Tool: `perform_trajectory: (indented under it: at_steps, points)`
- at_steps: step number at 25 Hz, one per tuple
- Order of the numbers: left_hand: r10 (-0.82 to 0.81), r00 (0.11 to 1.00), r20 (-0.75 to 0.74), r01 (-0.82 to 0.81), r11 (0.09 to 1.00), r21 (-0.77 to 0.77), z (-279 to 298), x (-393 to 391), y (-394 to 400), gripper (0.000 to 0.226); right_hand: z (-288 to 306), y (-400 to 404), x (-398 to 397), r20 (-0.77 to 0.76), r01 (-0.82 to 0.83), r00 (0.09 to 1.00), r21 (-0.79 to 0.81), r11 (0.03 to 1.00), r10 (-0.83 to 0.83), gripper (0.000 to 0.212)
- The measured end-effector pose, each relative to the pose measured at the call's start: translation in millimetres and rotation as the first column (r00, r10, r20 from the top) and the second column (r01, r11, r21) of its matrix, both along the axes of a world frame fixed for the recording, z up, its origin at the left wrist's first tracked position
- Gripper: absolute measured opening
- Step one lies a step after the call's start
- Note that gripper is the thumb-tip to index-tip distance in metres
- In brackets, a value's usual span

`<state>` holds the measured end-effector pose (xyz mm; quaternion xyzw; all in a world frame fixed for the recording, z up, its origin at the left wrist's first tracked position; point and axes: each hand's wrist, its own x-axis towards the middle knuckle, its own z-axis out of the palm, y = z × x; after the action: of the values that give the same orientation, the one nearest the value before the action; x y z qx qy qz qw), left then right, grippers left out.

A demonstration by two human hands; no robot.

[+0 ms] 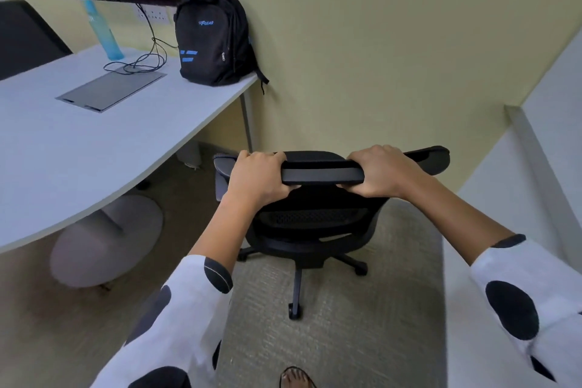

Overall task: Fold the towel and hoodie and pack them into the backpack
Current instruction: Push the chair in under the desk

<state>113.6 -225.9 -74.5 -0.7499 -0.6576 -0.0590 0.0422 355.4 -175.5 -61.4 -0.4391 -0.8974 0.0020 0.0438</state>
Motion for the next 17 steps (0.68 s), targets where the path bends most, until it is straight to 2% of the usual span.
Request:
perform_trajectory:
  at_steps: [8, 17]
  points:
    - [0.095, 0.995, -0.033, -0.096, 0.995, -0.019, 4.3, 33.8, -90.1, 0.055, 2.3, -65.0, 26.3, -0.002, -0.066, 0.998, -0.025, 0.998, 0.066, 0.037]
    - [0.133, 0.987, -0.088, -0.137, 0.989, -0.049, 4.6, 78.6, -116.1, 0.069, 9.3, -74.0, 62.5, 0.020, -0.146, 0.989, -0.024, 0.989, 0.146, 0.036]
